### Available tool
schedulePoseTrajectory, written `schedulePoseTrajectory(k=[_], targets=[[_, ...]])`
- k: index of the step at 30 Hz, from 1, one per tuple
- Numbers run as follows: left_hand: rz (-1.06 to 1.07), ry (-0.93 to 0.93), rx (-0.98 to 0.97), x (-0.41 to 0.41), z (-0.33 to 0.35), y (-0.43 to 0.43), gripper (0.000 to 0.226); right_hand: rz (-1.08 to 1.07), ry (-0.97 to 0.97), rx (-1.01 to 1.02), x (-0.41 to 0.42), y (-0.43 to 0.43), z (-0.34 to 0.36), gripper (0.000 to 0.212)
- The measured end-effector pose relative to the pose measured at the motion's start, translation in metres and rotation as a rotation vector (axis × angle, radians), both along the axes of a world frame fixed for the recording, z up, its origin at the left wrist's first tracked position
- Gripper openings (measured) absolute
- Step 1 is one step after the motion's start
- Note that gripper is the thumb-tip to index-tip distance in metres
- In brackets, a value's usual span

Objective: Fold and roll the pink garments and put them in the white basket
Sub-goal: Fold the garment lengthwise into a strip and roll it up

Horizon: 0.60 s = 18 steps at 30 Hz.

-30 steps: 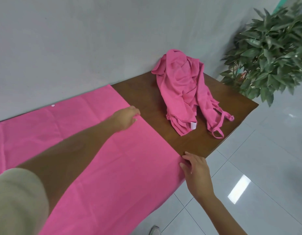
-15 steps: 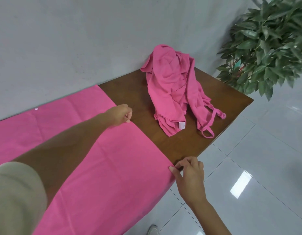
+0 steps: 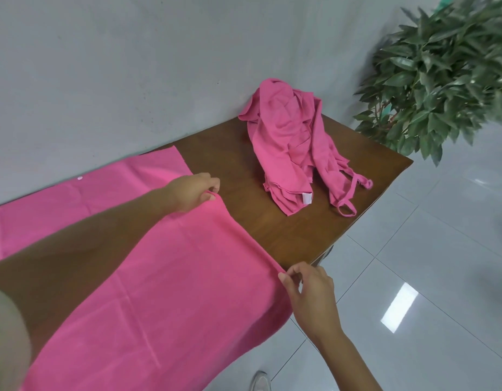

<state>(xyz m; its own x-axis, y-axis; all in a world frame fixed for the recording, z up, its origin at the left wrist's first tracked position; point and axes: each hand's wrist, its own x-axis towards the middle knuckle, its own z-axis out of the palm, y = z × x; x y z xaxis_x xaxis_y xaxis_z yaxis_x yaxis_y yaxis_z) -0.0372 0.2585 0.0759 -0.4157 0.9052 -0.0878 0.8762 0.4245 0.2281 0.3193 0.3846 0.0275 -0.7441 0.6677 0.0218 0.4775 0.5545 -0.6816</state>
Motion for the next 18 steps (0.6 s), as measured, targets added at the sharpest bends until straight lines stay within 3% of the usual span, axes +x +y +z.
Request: schedulePoseTrajectory(k=[5, 11, 18], targets=[[-0.057, 0.057, 0.038, 0.017, 0.009, -0.046, 0.007, -0.015, 0.000, 0.091, 0.019, -0.049, 0.008, 0.016], [-0.126, 0.108, 0.034, 0.032, 0.013, -0.104, 0.011, -0.068, -0.058, 0.052, 0.042, -0.111, 0.008, 0.007], [-0.075, 0.177, 0.016, 0.043, 0.009, -0.174, 0.033, -0.037, -0.096, 0.105, 0.056, -0.176, 0.007, 0.015]])
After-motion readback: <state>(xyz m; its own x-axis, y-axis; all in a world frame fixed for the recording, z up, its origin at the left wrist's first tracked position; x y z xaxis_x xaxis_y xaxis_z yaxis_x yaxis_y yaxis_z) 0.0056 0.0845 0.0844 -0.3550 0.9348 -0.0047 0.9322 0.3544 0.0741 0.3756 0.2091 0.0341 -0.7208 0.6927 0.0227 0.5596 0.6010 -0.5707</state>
